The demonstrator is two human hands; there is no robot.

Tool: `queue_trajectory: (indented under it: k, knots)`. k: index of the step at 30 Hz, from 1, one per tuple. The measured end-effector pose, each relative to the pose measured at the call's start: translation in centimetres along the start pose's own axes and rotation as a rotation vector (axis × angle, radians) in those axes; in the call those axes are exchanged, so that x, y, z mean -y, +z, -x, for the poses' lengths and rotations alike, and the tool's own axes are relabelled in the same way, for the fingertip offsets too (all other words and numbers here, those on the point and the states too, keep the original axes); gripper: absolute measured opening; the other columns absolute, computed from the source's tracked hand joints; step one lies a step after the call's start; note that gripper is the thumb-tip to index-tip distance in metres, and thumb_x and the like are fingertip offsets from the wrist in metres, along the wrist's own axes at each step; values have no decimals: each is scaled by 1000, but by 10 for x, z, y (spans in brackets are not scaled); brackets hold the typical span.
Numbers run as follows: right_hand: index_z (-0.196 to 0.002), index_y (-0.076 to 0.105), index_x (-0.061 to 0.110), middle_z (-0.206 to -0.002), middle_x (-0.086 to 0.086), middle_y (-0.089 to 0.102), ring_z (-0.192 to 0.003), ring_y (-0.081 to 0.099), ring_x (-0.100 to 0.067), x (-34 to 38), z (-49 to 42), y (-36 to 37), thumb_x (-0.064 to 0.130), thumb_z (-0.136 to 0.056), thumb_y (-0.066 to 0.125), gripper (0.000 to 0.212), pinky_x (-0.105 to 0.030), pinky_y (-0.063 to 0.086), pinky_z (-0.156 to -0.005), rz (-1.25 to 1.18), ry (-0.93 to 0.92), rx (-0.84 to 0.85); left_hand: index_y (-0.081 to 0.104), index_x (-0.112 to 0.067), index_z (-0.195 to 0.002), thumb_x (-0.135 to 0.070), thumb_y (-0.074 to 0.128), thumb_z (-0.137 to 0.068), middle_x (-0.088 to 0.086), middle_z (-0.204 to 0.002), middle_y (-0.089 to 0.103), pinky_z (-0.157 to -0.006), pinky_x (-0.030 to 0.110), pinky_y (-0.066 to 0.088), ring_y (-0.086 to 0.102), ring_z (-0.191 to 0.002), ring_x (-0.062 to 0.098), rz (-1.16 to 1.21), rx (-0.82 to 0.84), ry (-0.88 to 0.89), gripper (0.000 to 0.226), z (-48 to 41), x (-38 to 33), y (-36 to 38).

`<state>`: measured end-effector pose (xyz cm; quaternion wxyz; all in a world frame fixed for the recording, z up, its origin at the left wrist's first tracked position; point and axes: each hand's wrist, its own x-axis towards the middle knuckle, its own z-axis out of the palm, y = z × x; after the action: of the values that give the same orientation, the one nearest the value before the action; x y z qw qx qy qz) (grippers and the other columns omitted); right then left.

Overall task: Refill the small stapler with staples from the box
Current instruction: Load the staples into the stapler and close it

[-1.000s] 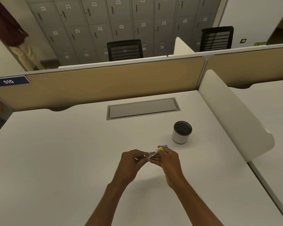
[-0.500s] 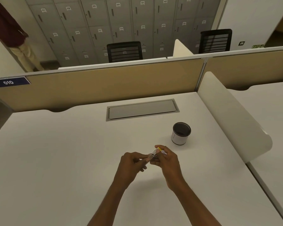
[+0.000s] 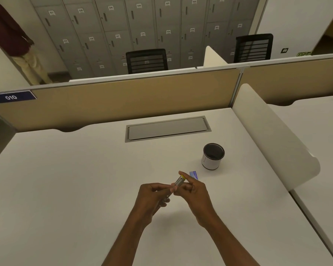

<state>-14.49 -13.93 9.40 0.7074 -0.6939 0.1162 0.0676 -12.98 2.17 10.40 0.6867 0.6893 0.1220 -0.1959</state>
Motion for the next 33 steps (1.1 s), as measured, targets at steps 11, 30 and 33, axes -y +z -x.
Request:
queue_trajectory:
  k: [11, 30, 33]
  knots:
    - [-127, 64, 22, -77, -7, 77, -78, 74, -9, -6, 5, 8, 8, -81, 77, 50, -5, 51, -62, -101, 68, -146, 86, -10, -90, -14, 84, -83, 30, -95, 75, -65, 31, 57, 66, -72, 28, 71, -9, -70, 8, 1, 8, 8]
    - [-127, 63, 25, -77, -5, 76, -78, 74, -13, -18, -7, -3, 22, -85, 76, 44, -10, 49, -75, 141, 21, -89, 83, -1, -96, -11, 81, -87, 23, -97, 80, -81, 37, 64, 74, -86, 34, 247, -40, -167, 14, -1, 25, 14]
    - [-124, 63, 28, -76, -8, 76, -78, 75, -19, -16, -8, -7, 22, -85, 76, 42, -21, 54, -82, 122, 16, -60, 83, -1, -96, -13, 81, -87, 22, -96, 80, -79, 37, 64, 74, -86, 35, 229, -43, -164, 15, -2, 25, 14]
